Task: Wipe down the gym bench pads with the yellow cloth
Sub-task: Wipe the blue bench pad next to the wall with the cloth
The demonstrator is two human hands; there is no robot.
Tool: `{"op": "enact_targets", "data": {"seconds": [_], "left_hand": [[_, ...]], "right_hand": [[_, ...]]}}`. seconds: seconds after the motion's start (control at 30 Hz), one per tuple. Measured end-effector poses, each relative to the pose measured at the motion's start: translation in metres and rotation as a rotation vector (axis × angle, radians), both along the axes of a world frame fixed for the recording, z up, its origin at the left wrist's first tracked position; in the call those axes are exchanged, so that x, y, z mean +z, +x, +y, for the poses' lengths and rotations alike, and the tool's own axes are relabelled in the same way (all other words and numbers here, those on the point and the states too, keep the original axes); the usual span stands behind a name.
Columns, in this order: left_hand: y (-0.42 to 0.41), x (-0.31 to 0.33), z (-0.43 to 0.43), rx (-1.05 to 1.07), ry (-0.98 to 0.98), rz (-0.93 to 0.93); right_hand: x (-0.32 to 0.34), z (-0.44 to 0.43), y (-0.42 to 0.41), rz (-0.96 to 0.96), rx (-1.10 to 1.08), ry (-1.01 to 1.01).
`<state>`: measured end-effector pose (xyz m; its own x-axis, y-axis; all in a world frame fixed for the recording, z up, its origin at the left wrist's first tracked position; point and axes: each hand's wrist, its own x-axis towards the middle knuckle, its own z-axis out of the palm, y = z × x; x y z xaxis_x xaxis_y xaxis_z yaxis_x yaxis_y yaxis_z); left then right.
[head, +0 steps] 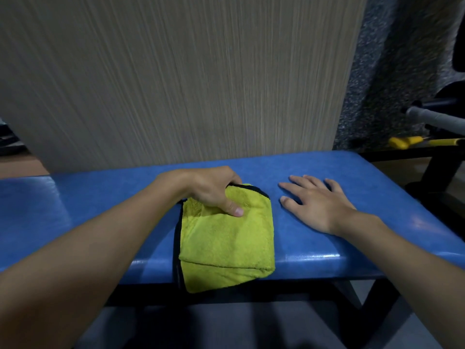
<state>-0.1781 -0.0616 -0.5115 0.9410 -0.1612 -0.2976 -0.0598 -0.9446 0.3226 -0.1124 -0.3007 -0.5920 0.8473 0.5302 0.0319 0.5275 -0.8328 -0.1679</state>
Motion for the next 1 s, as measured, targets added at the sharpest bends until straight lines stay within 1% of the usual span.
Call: {"op": "enact_targets", "data": {"seconds": [0.07, 0.2, 0.3, 0.37, 0.4, 0.47, 0.5, 0.53, 0.6, 0.67, 0.77, 0.87, 0.93, 1.0], "left_hand": [[-0.001, 0.008, 0.002, -0.006, -0.008, -0.110], [-0.007, 0.044, 0.006, -0.006, -0.011, -0.509], [-0.019, 0.070, 0.005, 0.024, -0.064, -0.688], [-0.031, 0.075, -0.001, 0.039, 0.043, -0.769], [-0.037, 0.073, -0.004, 0.043, 0.153, -0.792], [-0.046, 0.057, -0.009, 0.016, 0.388, -0.774], [-0.052, 0.047, -0.011, -0.001, 0.458, -0.718], [-0.059, 0.040, -0.012, 0.000, 0.477, -0.643], [-0.072, 0.032, -0.011, 0.029, 0.430, -0.491], [-0.082, 0.030, -0.010, 0.038, 0.366, -0.431], [-0.090, 0.022, -0.008, 0.070, 0.266, -0.429], [-0.084, 0.012, 0.002, 0.089, 0.207, -0.497], [-0.080, 0.013, 0.008, 0.134, 0.096, -0.566], [-0.078, 0.019, 0.013, 0.129, 0.009, -0.565]], "right_hand": [[-0.001, 0.001, 0.001, -0.006, 0.001, -0.001], [-0.002, 0.001, 0.003, -0.013, -0.001, -0.003], [-0.001, 0.002, 0.002, -0.020, 0.000, -0.001], [-0.001, 0.002, 0.002, -0.018, 0.000, 0.000], [-0.001, 0.001, 0.002, -0.016, 0.000, 0.000], [-0.001, 0.001, 0.000, -0.017, -0.002, 0.004], [-0.001, 0.001, 0.000, -0.015, -0.006, 0.006], [0.000, 0.001, 0.000, -0.009, -0.009, 0.006], [0.000, 0.000, -0.001, -0.001, -0.009, 0.007], [0.000, 0.001, -0.001, -0.001, -0.011, 0.005], [0.002, 0.001, -0.003, 0.002, -0.008, -0.001], [0.004, 0.000, -0.005, 0.008, -0.007, -0.001], [0.004, 0.000, -0.006, 0.009, -0.006, -0.001], [0.003, 0.000, -0.005, 0.008, -0.002, 0.000]]}}
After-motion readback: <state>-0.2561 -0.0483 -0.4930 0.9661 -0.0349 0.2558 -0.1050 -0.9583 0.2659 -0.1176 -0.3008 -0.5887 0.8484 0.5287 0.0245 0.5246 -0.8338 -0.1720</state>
